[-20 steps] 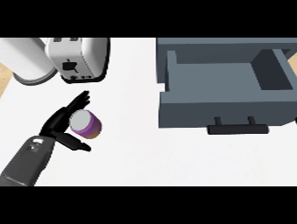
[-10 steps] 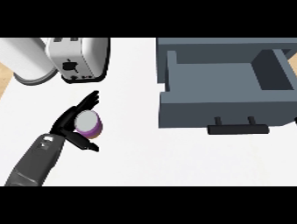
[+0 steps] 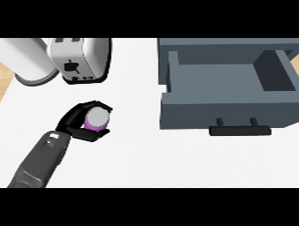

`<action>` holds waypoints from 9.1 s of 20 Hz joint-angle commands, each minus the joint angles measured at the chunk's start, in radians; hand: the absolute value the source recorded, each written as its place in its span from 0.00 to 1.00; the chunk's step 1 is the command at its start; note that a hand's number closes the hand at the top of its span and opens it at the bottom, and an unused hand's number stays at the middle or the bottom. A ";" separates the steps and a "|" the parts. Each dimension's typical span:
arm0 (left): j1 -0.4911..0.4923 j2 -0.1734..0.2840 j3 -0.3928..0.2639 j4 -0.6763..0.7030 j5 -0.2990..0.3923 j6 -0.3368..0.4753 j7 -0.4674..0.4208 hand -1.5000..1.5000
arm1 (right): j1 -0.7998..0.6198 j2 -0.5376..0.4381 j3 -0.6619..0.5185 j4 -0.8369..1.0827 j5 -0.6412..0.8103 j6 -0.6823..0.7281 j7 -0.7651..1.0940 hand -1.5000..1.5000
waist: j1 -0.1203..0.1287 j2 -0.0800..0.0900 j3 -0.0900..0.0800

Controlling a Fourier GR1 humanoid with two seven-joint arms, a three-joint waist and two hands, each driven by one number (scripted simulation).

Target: Pick up the can, place it into the drawer and close the drawer

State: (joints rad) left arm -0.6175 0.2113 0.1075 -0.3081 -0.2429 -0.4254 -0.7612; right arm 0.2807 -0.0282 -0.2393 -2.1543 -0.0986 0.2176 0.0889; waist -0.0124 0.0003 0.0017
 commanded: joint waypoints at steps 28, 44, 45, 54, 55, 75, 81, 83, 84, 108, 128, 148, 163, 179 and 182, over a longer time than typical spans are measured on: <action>0.221 -0.209 -0.012 -0.911 0.262 0.473 0.585 1.00 | 0.028 0.018 -0.018 -0.082 -0.020 -0.019 0.036 0.00 | 0.019 -0.006 -0.001; -0.168 -0.211 -0.299 -1.033 0.237 0.815 1.020 1.00 | 0.045 0.012 -0.054 -0.032 -0.030 0.014 -0.025 0.00 | -0.002 -0.002 -0.001; -0.255 -0.211 -0.191 -0.965 0.231 0.727 1.016 1.00 | 0.030 0.014 -0.049 -0.109 -0.032 -0.025 0.059 0.00 | -0.003 0.000 -0.002; -0.538 -0.211 -0.272 -0.719 0.308 0.888 1.044 1.00 | 0.021 0.016 -0.037 -0.096 -0.043 -0.004 0.058 0.00 | -0.016 0.003 -0.001; -0.544 -0.211 -0.341 -0.760 0.300 0.944 1.098 1.00 | 0.000 -0.006 -0.065 -0.054 -0.042 0.005 0.030 0.00 | -0.011 0.001 -0.001; -0.879 -0.211 -0.396 -0.213 0.520 0.969 0.901 1.00 | 0.020 0.007 -0.046 -0.023 -0.013 0.036 -0.030 0.00 | -0.046 0.011 0.000; -0.893 -0.211 -0.474 -0.162 0.643 0.985 0.884 1.00 | -0.093 -0.028 -0.059 -0.022 -0.013 -0.016 0.079 0.00 | -0.066 0.019 0.000; -0.884 -0.211 -0.488 -0.116 0.637 0.976 0.836 1.00 | -0.065 0.000 -0.021 -0.003 -0.003 0.008 0.028 0.00 | -0.066 0.020 0.001; -0.879 -0.211 -0.563 -0.165 0.655 1.025 0.852 1.00 | -0.143 -0.025 -0.048 0.063 -0.003 -0.011 0.028 0.00 | -0.071 0.020 0.001; -0.806 -0.211 -0.726 -0.064 0.760 1.169 0.723 0.00 | -0.194 -0.037 -0.030 0.033 -0.002 -0.022 0.076 0.00 | -0.124 0.030 0.001; -0.817 -0.211 -0.710 -0.094 0.911 1.209 0.679 0.00 | -0.268 -0.182 0.023 -0.055 0.302 -0.004 -0.014 0.00 | -0.094 0.029 -0.001; -0.813 -0.196 -0.698 -0.163 0.927 1.247 0.670 0.00 | -0.412 -0.217 0.343 0.328 1.059 -0.181 -0.078 0.00 | 0.025 0.004 -0.002; -0.632 0.045 -0.743 -0.505 0.826 1.239 0.875 0.00 | -0.581 -0.110 0.283 0.850 1.200 -0.507 -0.150 0.00 | 0.060 -0.005 -0.001; -0.534 0.232 -0.749 -0.800 0.790 1.220 1.056 0.00 | -0.939 -0.137 0.122 1.383 1.281 -0.784 -0.195 0.00 | 0.098 0.007 0.001; -0.515 0.244 -0.719 -0.774 0.791 1.192 1.065 0.00 | -0.996 -0.120 0.114 1.476 1.290 -0.853 -0.223 0.00 | 0.070 0.013 0.000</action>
State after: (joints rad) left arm -1.1560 0.4336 -0.6265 -1.0635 0.5496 0.7821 0.2778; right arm -0.6455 -0.1788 -0.1006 -0.8282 1.2009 -0.5822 -0.1213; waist 0.0586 -0.0091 -0.0157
